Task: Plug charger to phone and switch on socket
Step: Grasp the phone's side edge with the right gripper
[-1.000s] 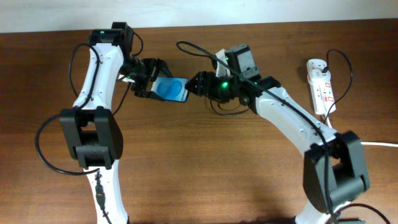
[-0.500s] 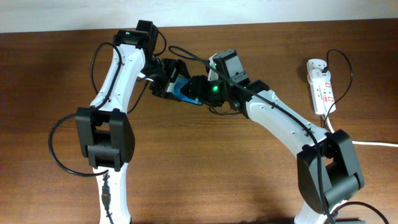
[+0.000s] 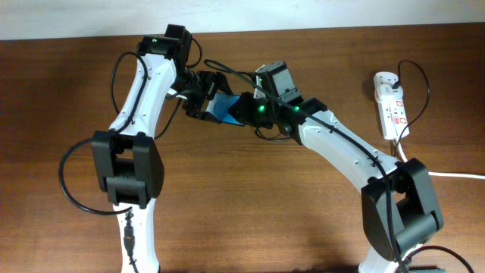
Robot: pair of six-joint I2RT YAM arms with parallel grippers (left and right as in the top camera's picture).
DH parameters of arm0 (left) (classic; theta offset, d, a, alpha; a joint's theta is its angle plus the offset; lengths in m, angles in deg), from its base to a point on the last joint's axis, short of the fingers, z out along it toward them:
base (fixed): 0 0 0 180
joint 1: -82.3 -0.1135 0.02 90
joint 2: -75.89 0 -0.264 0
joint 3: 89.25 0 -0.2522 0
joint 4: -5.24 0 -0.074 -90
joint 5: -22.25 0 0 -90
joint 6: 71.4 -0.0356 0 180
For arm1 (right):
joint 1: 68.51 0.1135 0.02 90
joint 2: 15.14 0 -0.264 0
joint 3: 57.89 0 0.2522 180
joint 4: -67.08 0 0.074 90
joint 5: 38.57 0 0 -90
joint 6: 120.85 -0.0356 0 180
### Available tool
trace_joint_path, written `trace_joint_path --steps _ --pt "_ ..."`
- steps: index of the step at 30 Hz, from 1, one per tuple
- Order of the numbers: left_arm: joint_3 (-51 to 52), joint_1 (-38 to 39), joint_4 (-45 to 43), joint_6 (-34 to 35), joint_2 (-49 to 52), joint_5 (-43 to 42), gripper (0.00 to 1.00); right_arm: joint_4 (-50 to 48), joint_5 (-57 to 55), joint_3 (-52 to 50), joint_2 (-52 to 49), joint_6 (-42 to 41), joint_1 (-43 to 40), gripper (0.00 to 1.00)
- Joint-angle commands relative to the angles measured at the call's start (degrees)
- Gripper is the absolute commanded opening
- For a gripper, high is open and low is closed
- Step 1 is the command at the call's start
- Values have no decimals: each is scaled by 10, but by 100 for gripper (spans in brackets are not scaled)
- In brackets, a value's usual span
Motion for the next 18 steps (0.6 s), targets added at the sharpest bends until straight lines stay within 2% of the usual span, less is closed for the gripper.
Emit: trace_joint_path --steps 1,2,4,6,10,12,18 --pt "-14 1 3 3 0 -22 6 -6 -5 9 -2 10 3 4" --pt "-14 1 3 3 0 -22 11 -7 -5 9 -2 10 3 4" --pt "-14 1 3 3 0 -22 29 -7 -5 9 -2 10 3 4" --pt "-14 1 3 3 0 -22 38 -6 -5 9 -2 10 -2 4" --pt "-14 0 3 3 0 -22 77 -6 13 9 -1 10 -19 4" --pt "-14 0 3 3 0 -26 86 -6 27 9 -1 10 -27 4" --pt "-14 0 3 -1 0 -28 97 -7 58 9 0 10 -48 4"
